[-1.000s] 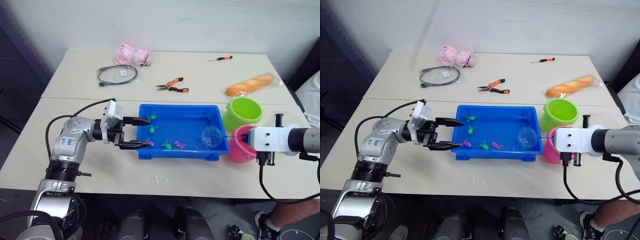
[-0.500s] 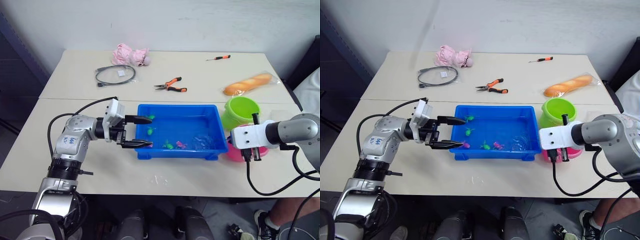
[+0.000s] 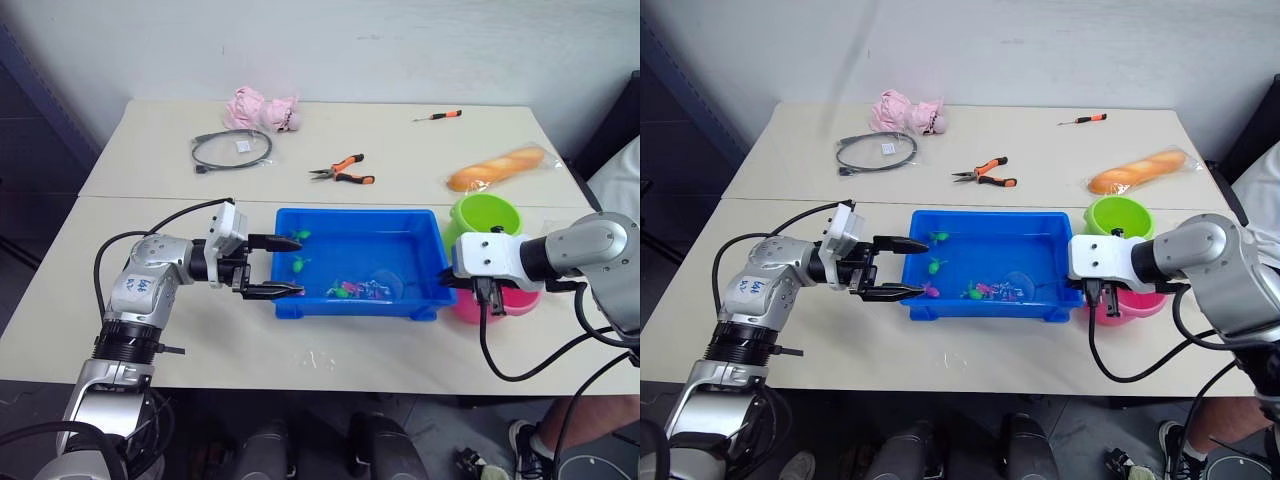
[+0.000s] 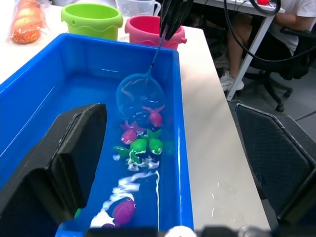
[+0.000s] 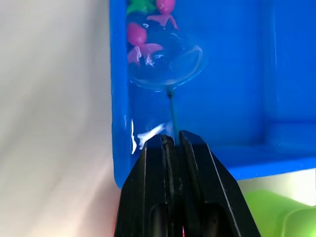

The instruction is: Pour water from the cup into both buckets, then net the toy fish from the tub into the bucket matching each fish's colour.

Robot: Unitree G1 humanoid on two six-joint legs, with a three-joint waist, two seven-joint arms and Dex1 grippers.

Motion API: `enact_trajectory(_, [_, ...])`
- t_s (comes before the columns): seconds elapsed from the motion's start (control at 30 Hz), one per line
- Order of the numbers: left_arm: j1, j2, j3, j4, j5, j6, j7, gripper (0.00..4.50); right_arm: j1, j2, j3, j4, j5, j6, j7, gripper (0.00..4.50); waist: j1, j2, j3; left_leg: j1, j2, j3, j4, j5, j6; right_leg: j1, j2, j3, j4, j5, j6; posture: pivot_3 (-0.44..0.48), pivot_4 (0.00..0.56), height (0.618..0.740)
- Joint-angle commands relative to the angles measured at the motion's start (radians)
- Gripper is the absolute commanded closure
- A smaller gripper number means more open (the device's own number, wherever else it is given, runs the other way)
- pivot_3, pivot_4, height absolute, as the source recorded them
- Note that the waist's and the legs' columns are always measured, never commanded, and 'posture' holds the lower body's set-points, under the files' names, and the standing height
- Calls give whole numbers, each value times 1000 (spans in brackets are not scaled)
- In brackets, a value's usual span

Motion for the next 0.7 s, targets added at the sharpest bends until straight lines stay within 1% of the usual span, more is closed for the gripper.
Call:
enact_trajectory(0.03, [3, 13, 25, -32, -10, -9, 4, 42, -18, 18, -62, -5, 58, 74, -10, 4500, 0, 0, 0, 0, 0, 0, 0, 0, 0, 0, 0, 0, 0, 0, 0, 0, 150, 740])
enact_trajectory(0.17, [9, 15, 28, -40, -12, -7, 11, 42, -9, 43, -85, -7, 94, 136, -33, 4500, 0, 0, 0, 0, 0, 0, 0, 0, 0, 0, 0, 0, 0, 0, 0, 0, 150, 740])
enact_trajectory(0.27, [17, 18, 31, -49, -15, -5, 16, 42, 2, 40, -82, -6, 92, 136, -44, 4500, 0, 0, 0, 0, 0, 0, 0, 0, 0, 0, 0, 0, 0, 0, 0, 0, 150, 740])
enact_trajectory(0.37, [28, 24, 34, -58, -17, -3, 20, 42, -11, 29, -53, 30, 13, 33, -80, 4500, -1, 0, 0, 0, 0, 0, 0, 0, 0, 0, 0, 0, 0, 0, 0, 0, 150, 740])
enact_trajectory(0.5, [38, 36, 31, -62, -3, -13, 19, 42, -28, 6, -2, 81, -96, -140, -81, 4500, -1, 0, 0, 0, 0, 1, 0, 0, 0, -1, 0, 0, 0, 0, 0, 0, 150, 740])
enact_trajectory(0.6, [41, 41, 33, -60, -2, -14, 18, 42, -42, 22, 9, 113, -137, -196, -97, 4500, -1, 0, 0, 0, 0, 1, 0, 0, 0, -1, 0, 0, 0, 0, 0, 0, 150, 740])
enact_trajectory(0.7, [40, 44, 35, -58, -3, -13, 19, 42, -49, 30, 17, 133, -150, -214, -81, 4500, -1, 0, 0, 0, 0, 1, 0, 0, 0, -1, 0, 0, 0, 0, 0, 0, 150, 740])
